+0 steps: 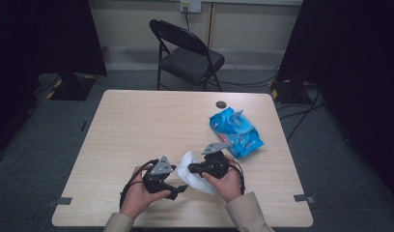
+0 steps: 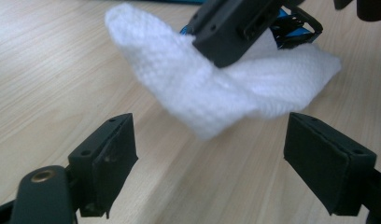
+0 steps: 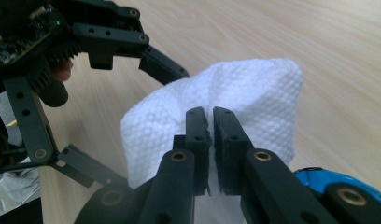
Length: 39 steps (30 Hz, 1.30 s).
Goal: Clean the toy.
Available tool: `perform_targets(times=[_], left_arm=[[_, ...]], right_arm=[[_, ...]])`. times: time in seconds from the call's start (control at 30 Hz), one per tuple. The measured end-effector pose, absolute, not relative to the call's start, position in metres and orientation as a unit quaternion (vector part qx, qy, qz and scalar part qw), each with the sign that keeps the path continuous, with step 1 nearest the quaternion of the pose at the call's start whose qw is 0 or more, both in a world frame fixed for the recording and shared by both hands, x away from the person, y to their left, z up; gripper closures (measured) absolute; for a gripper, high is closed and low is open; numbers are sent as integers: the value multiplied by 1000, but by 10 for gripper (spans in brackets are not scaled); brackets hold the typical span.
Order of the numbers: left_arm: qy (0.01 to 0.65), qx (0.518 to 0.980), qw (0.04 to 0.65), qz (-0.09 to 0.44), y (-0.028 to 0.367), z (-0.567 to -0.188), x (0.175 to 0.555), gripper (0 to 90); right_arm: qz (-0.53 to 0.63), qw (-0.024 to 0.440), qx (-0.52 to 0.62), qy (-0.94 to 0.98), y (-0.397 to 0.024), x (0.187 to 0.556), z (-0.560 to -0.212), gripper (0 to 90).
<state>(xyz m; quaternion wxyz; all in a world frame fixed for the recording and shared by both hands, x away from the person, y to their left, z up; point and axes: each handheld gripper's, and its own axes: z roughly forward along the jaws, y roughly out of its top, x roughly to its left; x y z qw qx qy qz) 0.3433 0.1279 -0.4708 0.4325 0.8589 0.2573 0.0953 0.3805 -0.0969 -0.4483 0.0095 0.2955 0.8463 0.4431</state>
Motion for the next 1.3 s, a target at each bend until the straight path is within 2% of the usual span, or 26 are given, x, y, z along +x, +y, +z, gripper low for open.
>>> perform_targets(times=[0.77,0.93,1.03,1.2,1.3], left_arm=[[264,854,437,98,137,-471,343,219],[264,856,435,97,137,-472,343,225],[264,856,434,95,138,-472,344,227],[266,856,432,96,137,-473,344,228],[264,857,432,95,135,-473,344,228]], right_arm=[[426,0,286,858,-80,376,-473,826],[432,3,290,854,-82,376,-470,749],[434,4,294,851,-87,375,-467,663],[446,15,314,838,-102,377,-458,469],[442,33,317,838,-112,380,-457,406]])
